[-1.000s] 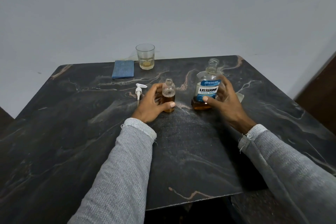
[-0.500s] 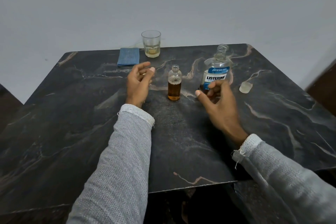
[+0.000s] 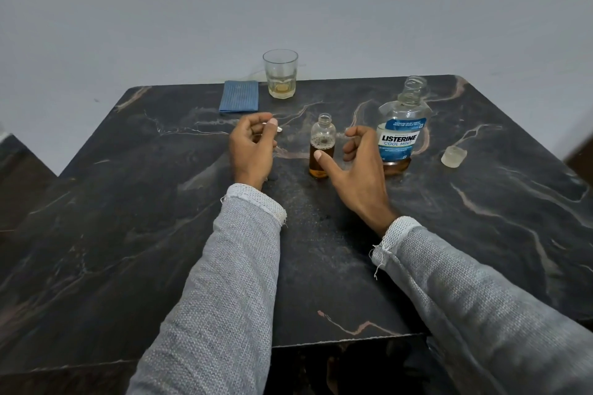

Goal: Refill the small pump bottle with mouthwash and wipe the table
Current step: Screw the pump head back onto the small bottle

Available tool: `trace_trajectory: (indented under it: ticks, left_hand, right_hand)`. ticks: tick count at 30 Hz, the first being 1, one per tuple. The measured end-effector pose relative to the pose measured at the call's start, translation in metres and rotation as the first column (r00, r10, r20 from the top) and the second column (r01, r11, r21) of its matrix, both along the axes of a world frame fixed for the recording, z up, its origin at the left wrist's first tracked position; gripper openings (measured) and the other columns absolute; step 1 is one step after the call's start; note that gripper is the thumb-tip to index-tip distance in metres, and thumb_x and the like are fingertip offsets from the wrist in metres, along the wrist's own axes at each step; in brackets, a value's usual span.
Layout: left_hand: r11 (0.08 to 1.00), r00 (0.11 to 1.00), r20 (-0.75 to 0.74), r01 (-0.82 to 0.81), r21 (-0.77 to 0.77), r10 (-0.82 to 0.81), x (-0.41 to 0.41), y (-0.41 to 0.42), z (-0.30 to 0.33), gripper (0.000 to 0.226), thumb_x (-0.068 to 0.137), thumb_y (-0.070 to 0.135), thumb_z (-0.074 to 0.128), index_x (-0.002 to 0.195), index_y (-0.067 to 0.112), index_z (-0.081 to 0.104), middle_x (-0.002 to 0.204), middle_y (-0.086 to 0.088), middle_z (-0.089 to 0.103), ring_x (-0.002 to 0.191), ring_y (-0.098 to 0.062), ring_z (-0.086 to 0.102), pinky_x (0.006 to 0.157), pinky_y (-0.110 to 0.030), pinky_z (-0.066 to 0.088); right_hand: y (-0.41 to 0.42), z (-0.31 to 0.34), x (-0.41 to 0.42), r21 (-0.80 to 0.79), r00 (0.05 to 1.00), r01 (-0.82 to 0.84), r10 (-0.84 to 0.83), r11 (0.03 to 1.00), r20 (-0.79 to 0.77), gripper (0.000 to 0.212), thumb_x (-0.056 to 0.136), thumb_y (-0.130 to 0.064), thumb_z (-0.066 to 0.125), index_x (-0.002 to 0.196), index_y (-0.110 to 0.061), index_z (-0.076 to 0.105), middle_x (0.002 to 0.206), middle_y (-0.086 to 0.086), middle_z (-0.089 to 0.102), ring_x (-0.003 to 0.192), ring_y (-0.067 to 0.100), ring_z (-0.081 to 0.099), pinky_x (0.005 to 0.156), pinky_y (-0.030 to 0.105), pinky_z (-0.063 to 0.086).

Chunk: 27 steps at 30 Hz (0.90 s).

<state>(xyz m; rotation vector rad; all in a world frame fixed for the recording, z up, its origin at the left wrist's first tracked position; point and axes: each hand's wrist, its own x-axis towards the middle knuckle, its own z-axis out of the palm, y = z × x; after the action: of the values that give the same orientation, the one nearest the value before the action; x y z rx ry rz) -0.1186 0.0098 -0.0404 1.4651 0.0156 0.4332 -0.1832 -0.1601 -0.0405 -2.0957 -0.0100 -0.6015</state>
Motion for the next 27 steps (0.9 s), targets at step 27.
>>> trace_trajectory:
  ticks: [27]
  left_hand:
    - [0.904, 0.95, -0.083, -0.258, 0.342, 0.303, 0.005, 0.016, -0.005, 0.01, 0.086, 0.018, 0.065, 0.095, 0.021, 0.063, 0.078, 0.013, 0.062, 0.075, -0.005, 0.061, 0.079, -0.03, 0.055]
  right_hand:
    - [0.018, -0.018, 0.012, 0.039, 0.972, -0.235, 0.235, 0.971, 0.003, 0.05, 0.08, -0.04, 0.075, 0.121, -0.031, 0.048, 0.118, -0.014, 0.059, 0.106, 0.001, 0.056, 0.083, 0.006, 0.041]
